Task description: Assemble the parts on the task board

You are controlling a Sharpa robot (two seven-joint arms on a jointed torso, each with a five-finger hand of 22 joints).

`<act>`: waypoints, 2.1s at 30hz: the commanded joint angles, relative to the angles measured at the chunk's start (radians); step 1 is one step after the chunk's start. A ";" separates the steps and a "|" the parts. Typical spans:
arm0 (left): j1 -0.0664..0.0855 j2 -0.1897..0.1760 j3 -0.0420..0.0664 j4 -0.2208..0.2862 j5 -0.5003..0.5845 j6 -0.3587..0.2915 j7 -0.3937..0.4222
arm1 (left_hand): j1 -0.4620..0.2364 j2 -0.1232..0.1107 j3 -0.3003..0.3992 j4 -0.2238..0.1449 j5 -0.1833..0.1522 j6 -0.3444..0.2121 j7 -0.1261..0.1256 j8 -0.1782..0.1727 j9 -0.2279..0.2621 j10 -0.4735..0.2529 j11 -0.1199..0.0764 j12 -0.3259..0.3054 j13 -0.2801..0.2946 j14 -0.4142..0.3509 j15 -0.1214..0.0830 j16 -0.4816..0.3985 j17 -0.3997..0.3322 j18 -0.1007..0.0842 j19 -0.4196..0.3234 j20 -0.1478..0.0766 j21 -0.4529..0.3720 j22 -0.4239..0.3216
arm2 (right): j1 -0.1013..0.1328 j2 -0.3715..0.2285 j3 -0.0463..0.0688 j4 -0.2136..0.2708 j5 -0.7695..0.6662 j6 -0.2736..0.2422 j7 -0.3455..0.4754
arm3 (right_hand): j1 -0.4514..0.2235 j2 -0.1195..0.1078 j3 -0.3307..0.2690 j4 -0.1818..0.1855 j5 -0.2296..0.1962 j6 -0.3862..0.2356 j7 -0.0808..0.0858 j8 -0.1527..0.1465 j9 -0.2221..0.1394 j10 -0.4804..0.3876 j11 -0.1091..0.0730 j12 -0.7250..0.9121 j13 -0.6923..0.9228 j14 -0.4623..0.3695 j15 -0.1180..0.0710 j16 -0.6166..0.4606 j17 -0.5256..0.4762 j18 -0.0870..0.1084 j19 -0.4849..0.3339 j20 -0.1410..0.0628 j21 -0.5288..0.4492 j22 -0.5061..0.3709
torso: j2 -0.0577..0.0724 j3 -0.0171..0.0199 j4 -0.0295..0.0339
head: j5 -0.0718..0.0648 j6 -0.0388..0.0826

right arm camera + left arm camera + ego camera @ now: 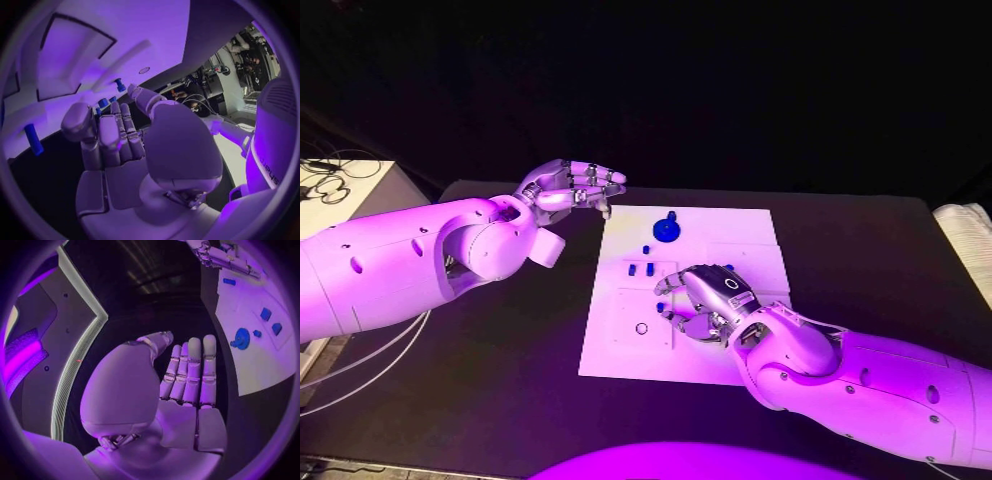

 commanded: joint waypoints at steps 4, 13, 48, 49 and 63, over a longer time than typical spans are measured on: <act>0.001 0.001 0.001 -0.003 0.008 0.019 0.002 | -0.001 0.009 -0.007 0.000 0.000 -0.001 0.003 0.007 -0.002 -0.006 0.001 -0.002 -0.001 0.003 0.002 -0.006 0.001 0.014 0.005 0.001 -0.005 -0.001 | 0.029 -0.052 0.009 0.059 0.063 -0.008 0.004 | 0.013 0.003 -0.003 0.007 0.005 0.005 0.000 -0.009 -0.005 0.024 -0.009 0.046 0.005 0.027 -0.007 0.040 0.036 -0.005 0.037 -0.005 0.076 0.041 | 0.000 0.0007 -0.0003 | -0.020 0.014; 0.000 0.002 0.000 -0.006 0.009 0.026 0.004 | -0.001 0.010 -0.008 -0.001 0.000 -0.002 0.003 0.008 -0.002 -0.007 0.001 -0.002 -0.001 0.002 0.002 -0.007 0.001 0.014 0.005 0.001 -0.007 -0.002 | 0.137 -0.179 0.021 0.093 0.172 0.184 0.014 | -0.009 -0.020 0.034 0.017 0.002 0.019 -0.004 -0.017 -0.009 0.063 -0.019 0.078 -0.002 0.096 -0.018 0.108 0.131 -0.030 0.100 -0.020 0.217 0.102 | 0.000 -0.0008 -0.0034 | -0.024 0.026; -0.001 0.001 0.000 -0.004 0.009 0.029 0.001 | -0.004 0.013 -0.010 0.001 0.000 -0.002 0.002 0.010 -0.002 -0.004 0.001 0.000 0.000 0.002 0.002 -0.007 0.002 0.014 0.006 0.001 -0.010 -0.004 | 0.171 -0.142 0.015 -0.071 0.064 0.331 -0.009 | 0.133 0.033 -0.136 0.181 -0.011 0.052 -0.027 -0.058 -0.031 0.063 -0.033 0.148 -0.009 0.110 -0.030 0.127 0.137 -0.035 0.119 -0.032 0.228 0.114 | 0.001 -0.0009 -0.0010 | -0.030 0.026; -0.001 0.001 0.000 -0.004 0.009 0.029 0.001 | -0.004 0.013 -0.010 0.001 0.000 -0.002 0.002 0.010 -0.002 -0.004 0.001 0.000 0.000 0.002 0.002 -0.007 0.002 0.014 0.006 0.001 -0.010 -0.004 | 0.171 -0.140 0.015 -0.072 0.065 0.331 -0.008 | 0.132 0.030 -0.122 0.182 -0.012 0.058 -0.026 -0.056 -0.030 0.074 -0.035 0.145 -0.009 0.110 -0.032 0.127 0.137 -0.036 0.121 -0.034 0.232 0.117 | 0.001 -0.0011 -0.0009 | -0.030 0.026; 0.000 0.000 0.000 -0.003 0.009 0.029 -0.002 | -0.005 0.015 -0.010 0.002 0.000 -0.002 0.002 0.010 -0.002 -0.003 0.001 0.001 0.000 0.002 0.002 -0.007 0.003 0.014 0.006 0.002 -0.011 -0.005 | 0.162 -0.121 0.013 -0.091 0.060 0.326 -0.016 | 0.115 0.027 0.012 0.160 -0.014 0.116 -0.036 -0.025 -0.006 0.186 -0.055 0.102 -0.001 0.113 -0.049 0.127 0.141 -0.045 0.134 -0.049 0.284 0.142 | 0.000 -0.0011 -0.0015 | -0.032 0.022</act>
